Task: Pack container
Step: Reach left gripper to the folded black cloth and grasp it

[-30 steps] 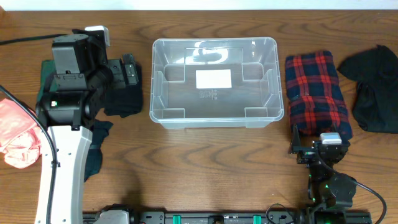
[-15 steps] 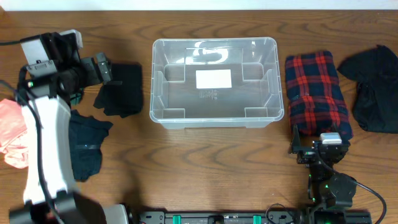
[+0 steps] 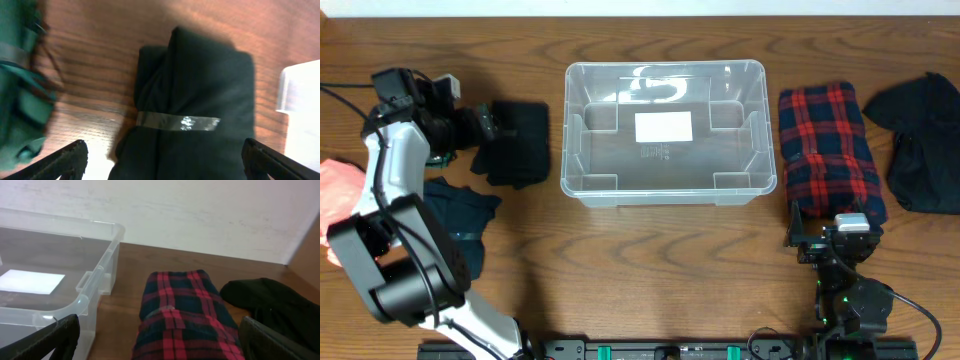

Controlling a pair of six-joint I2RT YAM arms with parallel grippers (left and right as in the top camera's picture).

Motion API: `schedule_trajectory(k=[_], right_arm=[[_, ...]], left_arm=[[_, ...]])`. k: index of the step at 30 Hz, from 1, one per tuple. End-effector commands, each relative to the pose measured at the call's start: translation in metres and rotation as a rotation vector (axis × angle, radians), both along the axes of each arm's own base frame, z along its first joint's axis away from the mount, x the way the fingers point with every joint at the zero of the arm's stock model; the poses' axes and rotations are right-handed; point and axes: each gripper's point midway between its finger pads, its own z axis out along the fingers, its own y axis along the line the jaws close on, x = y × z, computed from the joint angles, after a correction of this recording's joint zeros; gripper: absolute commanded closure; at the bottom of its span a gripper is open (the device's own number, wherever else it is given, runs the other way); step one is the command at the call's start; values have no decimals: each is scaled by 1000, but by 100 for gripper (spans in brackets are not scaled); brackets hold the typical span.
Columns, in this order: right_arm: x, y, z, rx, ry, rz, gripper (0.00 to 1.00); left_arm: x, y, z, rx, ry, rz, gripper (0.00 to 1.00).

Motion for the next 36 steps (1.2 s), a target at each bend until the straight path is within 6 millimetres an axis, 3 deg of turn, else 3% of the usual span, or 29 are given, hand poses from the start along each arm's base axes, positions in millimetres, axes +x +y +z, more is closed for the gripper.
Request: schedule_trajectory(k=[1, 6, 12, 14, 17, 23, 25, 27, 31, 36], right_arm=[[0, 2, -1, -15, 1, 8, 1], [0, 2, -1, -15, 1, 8, 1], [0, 2, -1, -15, 1, 8, 1], [0, 2, -1, -15, 1, 8, 1], [0, 2, -1, -15, 1, 8, 1], [0, 2, -1, -15, 1, 8, 1], [0, 2, -1, -15, 1, 8, 1], [0, 2, -1, -15, 1, 8, 1], [0, 2, -1, -15, 1, 8, 1], [0, 2, -1, -15, 1, 8, 1]], left_arm=[[4, -1, -22, -22, 32, -30, 2], [1, -2, -53, -45, 91, -35, 2], [0, -7, -59, -71, 99, -43, 3], [2, -14, -56, -107, 84, -58, 17], [5, -29, -51, -166, 59, -90, 47], [10, -57, -45, -234, 42, -144, 79], [11, -63, -45, -242, 49, -140, 94], [12, -63, -43, -248, 51, -126, 94], [20, -55, -23, -262, 24, -57, 94], [32, -42, 42, -233, -104, -16, 94]])
